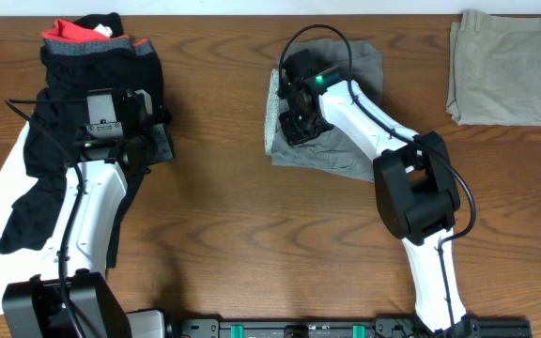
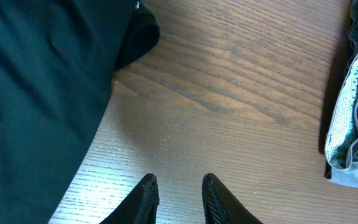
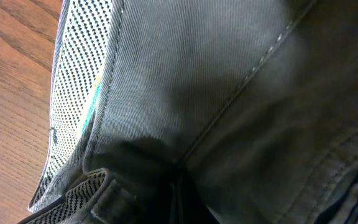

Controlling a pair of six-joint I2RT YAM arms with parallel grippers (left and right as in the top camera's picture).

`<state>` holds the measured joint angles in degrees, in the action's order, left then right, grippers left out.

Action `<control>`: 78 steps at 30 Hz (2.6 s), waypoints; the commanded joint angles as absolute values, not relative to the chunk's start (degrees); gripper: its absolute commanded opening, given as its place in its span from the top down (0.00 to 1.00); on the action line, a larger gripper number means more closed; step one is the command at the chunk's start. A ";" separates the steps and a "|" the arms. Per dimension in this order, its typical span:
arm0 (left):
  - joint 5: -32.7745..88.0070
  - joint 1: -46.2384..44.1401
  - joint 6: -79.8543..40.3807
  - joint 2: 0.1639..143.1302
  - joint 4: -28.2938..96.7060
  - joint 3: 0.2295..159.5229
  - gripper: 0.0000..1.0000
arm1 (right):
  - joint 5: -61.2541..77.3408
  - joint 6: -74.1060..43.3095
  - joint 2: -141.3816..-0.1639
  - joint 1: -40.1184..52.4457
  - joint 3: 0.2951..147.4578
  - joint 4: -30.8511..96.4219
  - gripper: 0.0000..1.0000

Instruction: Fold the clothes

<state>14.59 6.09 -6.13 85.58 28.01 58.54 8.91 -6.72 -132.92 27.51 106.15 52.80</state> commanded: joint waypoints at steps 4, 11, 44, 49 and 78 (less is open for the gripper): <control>13.82 6.09 -5.61 85.86 27.94 59.57 0.73 | 5.41 -3.95 -134.80 25.50 105.84 55.90 0.98; 13.82 6.07 -5.61 85.86 27.94 59.57 0.73 | -12.51 -2.20 -134.80 19.94 105.84 57.30 0.94; 13.82 6.07 -5.58 85.86 27.92 59.57 0.73 | -14.00 12.45 -133.51 20.75 113.56 50.96 0.08; 13.85 6.07 -5.58 85.86 27.92 59.57 0.73 | -15.07 12.49 -136.16 20.97 113.56 49.45 0.05; 13.82 6.07 -5.58 85.86 27.94 59.57 0.73 | -38.04 0.64 -143.63 19.73 113.97 41.85 0.96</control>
